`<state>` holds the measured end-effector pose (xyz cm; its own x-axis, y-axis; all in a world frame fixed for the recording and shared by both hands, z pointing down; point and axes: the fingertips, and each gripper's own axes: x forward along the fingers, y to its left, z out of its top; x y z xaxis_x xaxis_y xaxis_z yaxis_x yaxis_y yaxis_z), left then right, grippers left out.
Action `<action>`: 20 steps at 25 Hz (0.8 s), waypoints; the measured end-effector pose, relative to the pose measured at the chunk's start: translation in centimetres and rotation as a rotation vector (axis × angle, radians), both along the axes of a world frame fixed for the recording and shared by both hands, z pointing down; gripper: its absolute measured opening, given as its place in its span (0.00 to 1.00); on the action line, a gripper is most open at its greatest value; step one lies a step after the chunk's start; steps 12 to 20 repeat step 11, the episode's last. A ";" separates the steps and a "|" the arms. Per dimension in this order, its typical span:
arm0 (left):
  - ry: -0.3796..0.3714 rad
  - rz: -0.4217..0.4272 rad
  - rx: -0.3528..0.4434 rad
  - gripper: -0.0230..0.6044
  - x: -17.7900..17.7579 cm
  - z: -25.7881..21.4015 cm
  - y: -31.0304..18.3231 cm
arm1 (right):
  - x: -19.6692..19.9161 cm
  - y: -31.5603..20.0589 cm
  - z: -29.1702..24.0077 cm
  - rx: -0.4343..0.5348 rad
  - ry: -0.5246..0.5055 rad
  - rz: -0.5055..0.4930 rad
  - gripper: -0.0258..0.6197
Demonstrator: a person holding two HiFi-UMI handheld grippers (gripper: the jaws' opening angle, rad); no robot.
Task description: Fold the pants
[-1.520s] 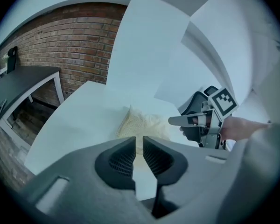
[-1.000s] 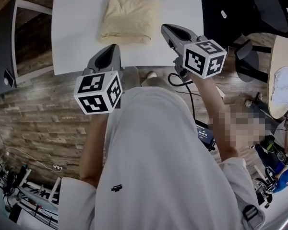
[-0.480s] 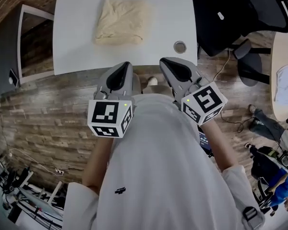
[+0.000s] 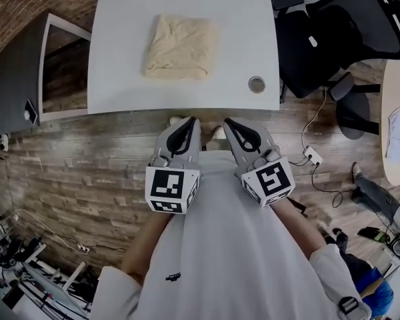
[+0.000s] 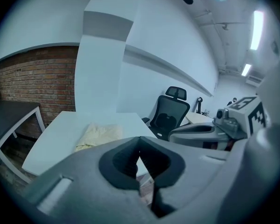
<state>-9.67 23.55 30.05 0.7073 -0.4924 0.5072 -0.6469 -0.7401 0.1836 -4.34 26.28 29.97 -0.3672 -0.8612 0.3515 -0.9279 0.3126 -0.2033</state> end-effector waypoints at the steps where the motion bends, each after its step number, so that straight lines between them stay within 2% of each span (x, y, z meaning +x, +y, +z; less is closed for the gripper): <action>1: -0.001 -0.004 -0.002 0.04 -0.2 0.0 0.1 | 0.0 0.1 -0.1 0.003 -0.005 0.006 0.05; 6: 0.014 -0.004 0.013 0.04 -0.6 -0.3 -0.3 | 0.0 0.0 -0.2 0.008 -0.043 0.017 0.05; 11: -0.003 -0.003 0.072 0.04 -1.8 -0.4 -2.9 | -2.5 -3.2 0.5 0.026 -0.084 -0.065 0.05; 20: -0.003 -0.003 0.072 0.04 -1.8 -0.4 -2.9 | -2.5 -3.2 0.5 0.026 -0.084 -0.065 0.05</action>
